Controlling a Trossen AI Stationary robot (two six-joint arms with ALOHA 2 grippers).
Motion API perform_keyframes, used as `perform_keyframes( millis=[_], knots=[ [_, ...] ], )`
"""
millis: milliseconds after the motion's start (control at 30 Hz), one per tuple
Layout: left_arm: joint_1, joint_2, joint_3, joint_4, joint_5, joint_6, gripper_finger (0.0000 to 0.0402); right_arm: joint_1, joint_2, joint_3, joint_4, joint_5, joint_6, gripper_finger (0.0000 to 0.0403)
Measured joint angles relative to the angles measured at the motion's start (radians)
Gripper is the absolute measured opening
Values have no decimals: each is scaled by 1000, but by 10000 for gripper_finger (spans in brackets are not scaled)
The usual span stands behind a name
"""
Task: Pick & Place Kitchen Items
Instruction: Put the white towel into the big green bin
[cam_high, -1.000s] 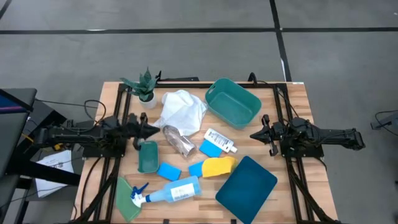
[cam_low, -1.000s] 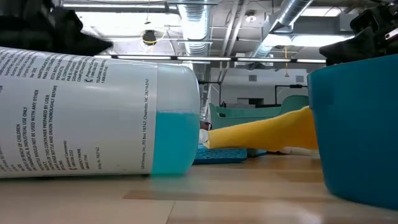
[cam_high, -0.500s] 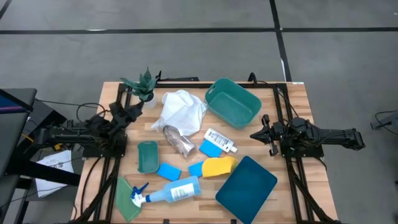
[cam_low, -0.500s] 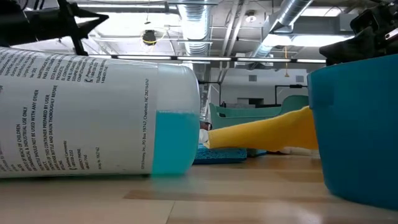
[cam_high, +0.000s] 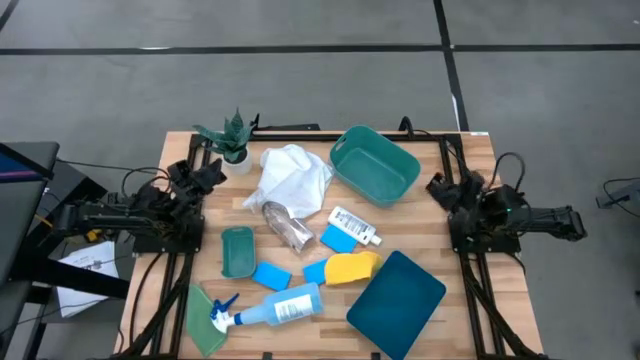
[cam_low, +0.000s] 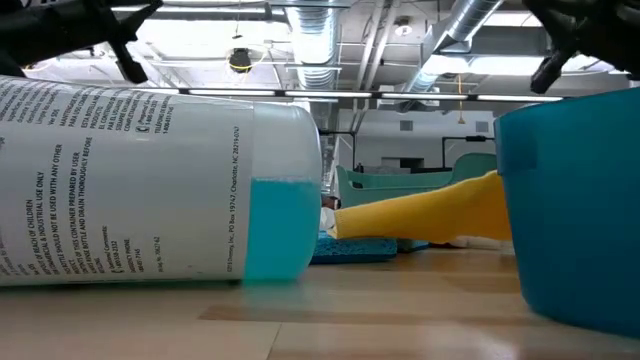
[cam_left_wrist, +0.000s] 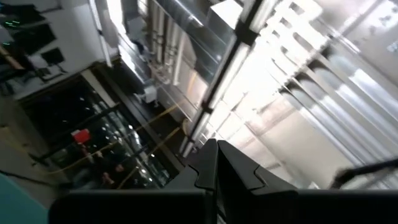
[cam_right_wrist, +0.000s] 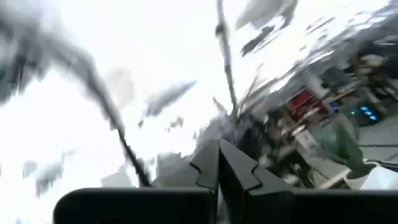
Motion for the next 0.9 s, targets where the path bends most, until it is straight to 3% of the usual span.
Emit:
perform_keyframes(
  millis=[67,267,567,800,900],
  knots=[
    [0,14,0,23,37,15,3,-1,1,16,7,66,45,0],
    [0,84,26,131,129,90,7,0,2,91,37,69,9,0],
    [0,156,245,209,365,335,56,0,1,179,189,191,-270,0],
    [0,153,402,200,442,559,104,0,1,265,217,194,-393,0],
    [0,165,456,186,424,647,126,0,1,288,213,194,-387,0]
  ],
)
